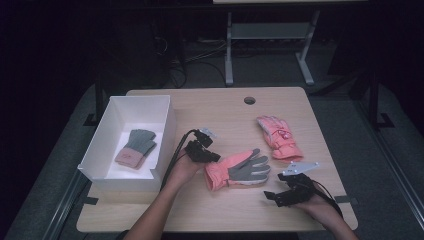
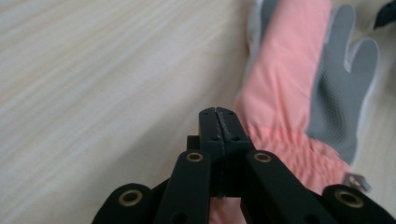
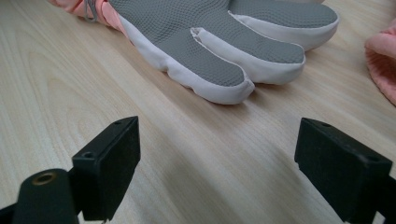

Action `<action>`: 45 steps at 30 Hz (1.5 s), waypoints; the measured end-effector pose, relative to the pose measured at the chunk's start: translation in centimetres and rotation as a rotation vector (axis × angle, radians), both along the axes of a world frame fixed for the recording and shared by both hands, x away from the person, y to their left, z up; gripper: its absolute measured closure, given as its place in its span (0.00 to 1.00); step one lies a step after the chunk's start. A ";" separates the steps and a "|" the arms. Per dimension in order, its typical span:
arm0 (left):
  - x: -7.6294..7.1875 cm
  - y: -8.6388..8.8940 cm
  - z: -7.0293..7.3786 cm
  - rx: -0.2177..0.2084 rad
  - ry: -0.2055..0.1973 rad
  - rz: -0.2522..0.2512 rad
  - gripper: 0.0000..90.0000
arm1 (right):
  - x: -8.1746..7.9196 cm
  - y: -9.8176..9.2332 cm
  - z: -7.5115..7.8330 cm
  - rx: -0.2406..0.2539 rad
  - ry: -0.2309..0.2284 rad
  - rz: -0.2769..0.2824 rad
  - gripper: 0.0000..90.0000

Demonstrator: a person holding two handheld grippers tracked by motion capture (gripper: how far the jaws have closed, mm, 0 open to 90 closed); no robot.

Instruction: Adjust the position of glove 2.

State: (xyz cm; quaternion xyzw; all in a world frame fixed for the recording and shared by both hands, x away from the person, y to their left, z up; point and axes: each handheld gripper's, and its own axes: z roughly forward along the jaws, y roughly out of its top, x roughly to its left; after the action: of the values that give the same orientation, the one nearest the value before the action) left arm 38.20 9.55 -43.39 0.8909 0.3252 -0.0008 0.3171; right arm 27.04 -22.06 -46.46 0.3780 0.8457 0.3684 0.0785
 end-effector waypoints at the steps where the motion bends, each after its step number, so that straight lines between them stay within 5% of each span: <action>1: -0.2 -0.1 0.0 -0.006 -0.003 0.005 1.00 | -0.1 0.0 0.0 0.004 0.000 -0.007 0.15; 10: -2.7 0.6 0.0 0.005 -0.004 -0.031 1.00 | -0.8 -0.3 0.2 -0.017 -0.002 -0.020 0.15; 17: -4.9 0.6 -0.1 -0.002 0.003 -0.085 1.00 | -2.9 -1.9 -0.1 -0.025 0.017 -0.025 0.15; 30: -7.1 -3.5 -0.2 -0.069 0.025 -0.218 1.00 | -3.3 -2.6 0.0 -0.033 0.015 -0.024 0.15; 45: -7.2 -7.9 -0.7 -0.104 0.007 -0.304 1.00 | -3.3 -2.5 0.0 -0.033 0.010 -0.015 0.15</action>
State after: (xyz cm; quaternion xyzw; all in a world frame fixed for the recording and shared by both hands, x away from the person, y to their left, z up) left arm 30.99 1.64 -44.09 0.9122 0.1874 -0.0689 0.3578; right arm 23.69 -24.52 -46.47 0.3847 0.8492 0.3520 0.0833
